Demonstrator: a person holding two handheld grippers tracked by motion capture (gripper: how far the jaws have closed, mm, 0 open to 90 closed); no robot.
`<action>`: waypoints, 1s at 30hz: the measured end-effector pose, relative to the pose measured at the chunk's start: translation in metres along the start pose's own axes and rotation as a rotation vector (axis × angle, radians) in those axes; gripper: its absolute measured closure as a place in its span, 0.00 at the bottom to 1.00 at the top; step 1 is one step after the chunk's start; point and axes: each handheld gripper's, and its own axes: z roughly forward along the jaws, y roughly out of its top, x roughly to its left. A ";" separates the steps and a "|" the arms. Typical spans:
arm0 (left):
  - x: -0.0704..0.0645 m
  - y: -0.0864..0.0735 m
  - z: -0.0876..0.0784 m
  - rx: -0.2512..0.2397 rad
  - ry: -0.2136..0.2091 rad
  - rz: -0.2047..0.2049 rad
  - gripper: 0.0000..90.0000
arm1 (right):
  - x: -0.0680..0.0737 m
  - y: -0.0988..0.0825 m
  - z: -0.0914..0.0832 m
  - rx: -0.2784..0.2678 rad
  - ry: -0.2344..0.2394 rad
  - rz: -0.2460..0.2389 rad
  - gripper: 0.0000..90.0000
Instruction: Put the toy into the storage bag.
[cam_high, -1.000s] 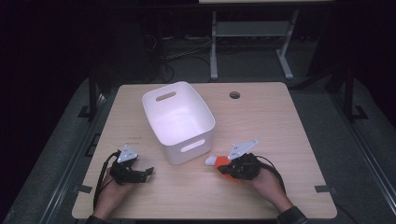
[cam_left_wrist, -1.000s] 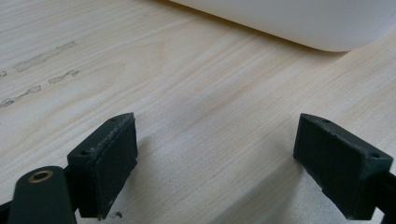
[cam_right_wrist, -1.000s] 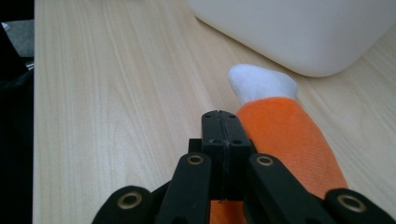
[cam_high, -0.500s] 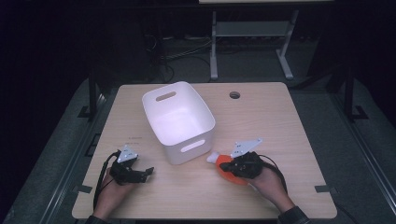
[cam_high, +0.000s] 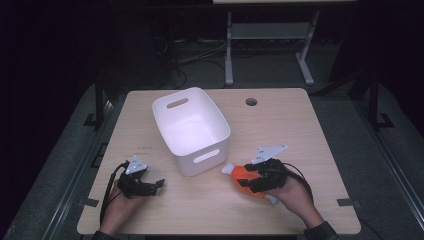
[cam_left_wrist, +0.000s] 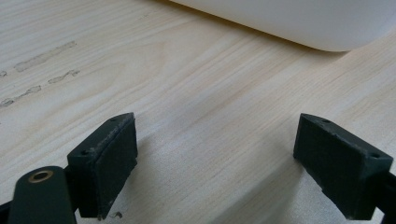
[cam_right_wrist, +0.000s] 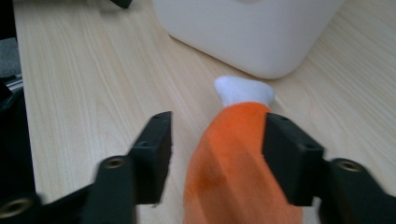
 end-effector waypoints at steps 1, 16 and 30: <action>0.000 0.000 0.000 0.000 -0.001 0.001 0.14 | -0.001 0.001 -0.001 0.012 -0.007 0.005 0.38; 0.000 0.000 0.000 -0.002 -0.001 -0.006 0.14 | -0.013 0.019 -0.007 0.154 -0.046 0.001 0.15; 0.000 0.000 0.000 -0.002 0.000 -0.005 0.14 | -0.014 0.025 0.003 0.228 -0.030 -0.014 0.10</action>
